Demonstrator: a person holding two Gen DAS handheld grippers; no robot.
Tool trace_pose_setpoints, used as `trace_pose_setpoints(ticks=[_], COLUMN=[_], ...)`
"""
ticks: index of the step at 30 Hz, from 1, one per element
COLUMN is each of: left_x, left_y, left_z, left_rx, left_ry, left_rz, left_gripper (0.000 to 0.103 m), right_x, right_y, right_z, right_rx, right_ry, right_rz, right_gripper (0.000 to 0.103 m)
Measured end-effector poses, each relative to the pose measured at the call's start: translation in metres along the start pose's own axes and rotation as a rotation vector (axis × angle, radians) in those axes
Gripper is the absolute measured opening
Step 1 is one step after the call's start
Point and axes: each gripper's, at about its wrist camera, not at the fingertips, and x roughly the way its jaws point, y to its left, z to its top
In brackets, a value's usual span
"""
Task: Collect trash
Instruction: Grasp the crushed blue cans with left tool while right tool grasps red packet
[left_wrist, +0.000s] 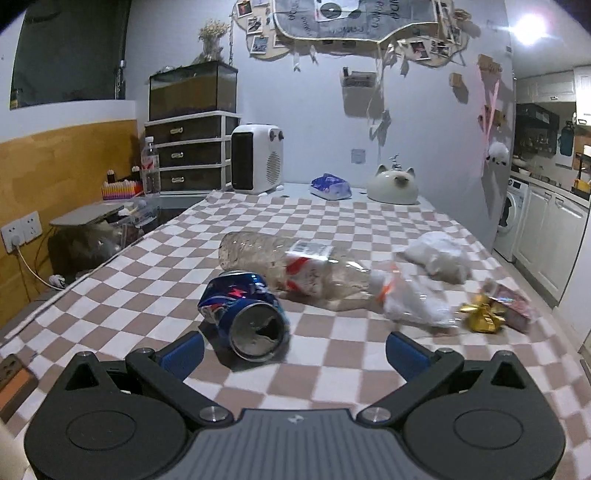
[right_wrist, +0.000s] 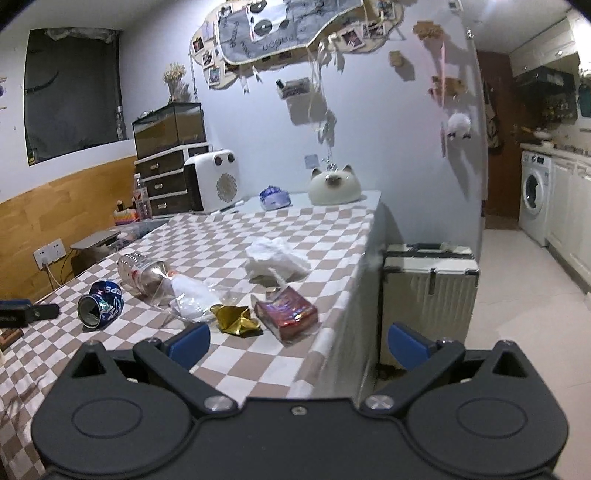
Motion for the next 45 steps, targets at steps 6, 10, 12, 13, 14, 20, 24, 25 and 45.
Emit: trace_pose_setpoints(ticks=[6,10,12,13,14,20,24,25,45], left_x=[0.05,0.059,0.061,0.064,0.066,0.072,0.05,0.045,0.091], left_y=[0.032,0.027,0.015,0.008,0.001,-0.029,-0.021,-0.014,0.015], left_z=[-0.003,-0.002,0.0,0.001,0.002,0.003,0.005,0.006,0.002], left_rx=[-0.167,-0.23,-0.207,-0.189,-0.17,-0.085,-0.056,-0.06,-0.165], left_ry=[0.065,0.072,0.071,0.074,0.077,0.109,0.054,0.041,0.098], left_rz=[-0.083,-0.191,-0.245,-0.27,-0.291,-0.378,-0.348,-0.323,-0.294], left_gripper=[0.102,0.102,0.102,0.102,0.102,0.102,0.103,0.103,0.102], right_x=[0.024,0.037,0.045,0.049,0.055,0.095,0.115,0.12,0.195], right_y=[0.007,0.01,0.01,0.011,0.011,0.01,0.005,0.002,-0.009], right_z=[0.002,0.005,0.008,0.009,0.011,0.013,0.013,0.013,0.018], right_rx=[0.002,-0.01,-0.02,-0.025,-0.03,-0.084,-0.104,-0.101,-0.106], right_ry=[0.029,0.034,0.029,0.027,0.028,0.074,0.093,0.099,0.184], right_rz=[0.026,0.024,0.028,0.031,0.035,0.042,0.026,0.027,0.181], right_gripper=[0.103,0.103,0.103,0.103,0.103,0.103,0.099,0.097,0.072])
